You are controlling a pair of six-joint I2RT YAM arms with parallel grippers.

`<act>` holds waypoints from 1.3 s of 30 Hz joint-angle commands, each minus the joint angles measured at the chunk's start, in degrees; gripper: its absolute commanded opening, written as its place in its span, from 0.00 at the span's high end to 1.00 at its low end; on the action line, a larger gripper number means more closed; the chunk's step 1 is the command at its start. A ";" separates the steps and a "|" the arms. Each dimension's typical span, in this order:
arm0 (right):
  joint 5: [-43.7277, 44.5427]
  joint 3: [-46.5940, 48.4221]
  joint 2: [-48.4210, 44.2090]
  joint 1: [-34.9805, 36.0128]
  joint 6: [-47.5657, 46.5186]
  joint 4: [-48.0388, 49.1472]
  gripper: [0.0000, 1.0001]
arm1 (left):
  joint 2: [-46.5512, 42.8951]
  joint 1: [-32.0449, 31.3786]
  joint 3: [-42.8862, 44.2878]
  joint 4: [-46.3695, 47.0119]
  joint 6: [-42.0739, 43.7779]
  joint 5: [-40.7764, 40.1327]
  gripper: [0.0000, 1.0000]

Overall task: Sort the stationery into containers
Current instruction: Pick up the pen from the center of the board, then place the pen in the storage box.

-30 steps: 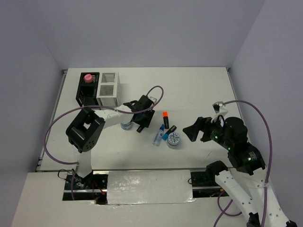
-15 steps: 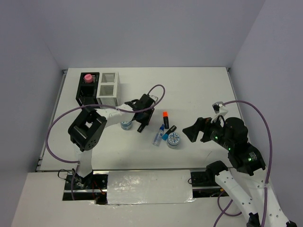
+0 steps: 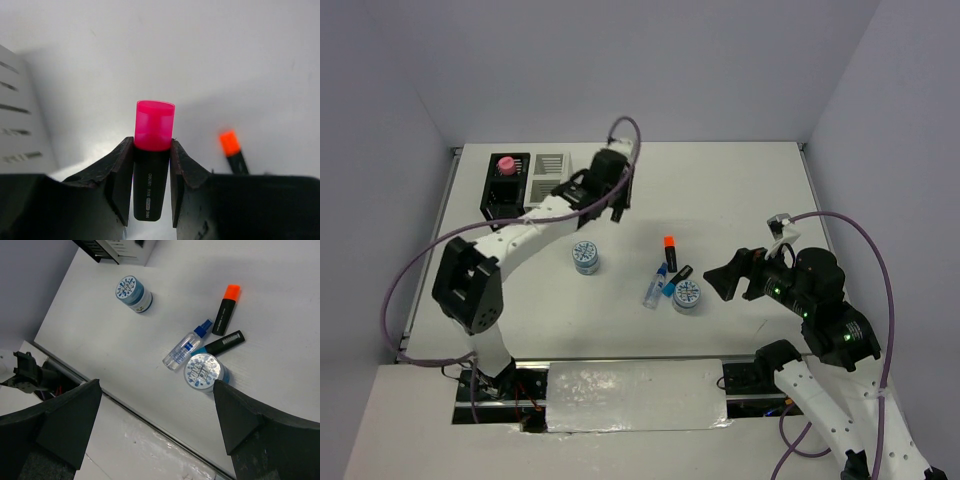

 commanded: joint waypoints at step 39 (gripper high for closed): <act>-5.13 -1.97 3.34 0.42 -1.55 7.12 0.00 | 6.70 28.41 -6.70 52.22 -3.32 -4.39 0.99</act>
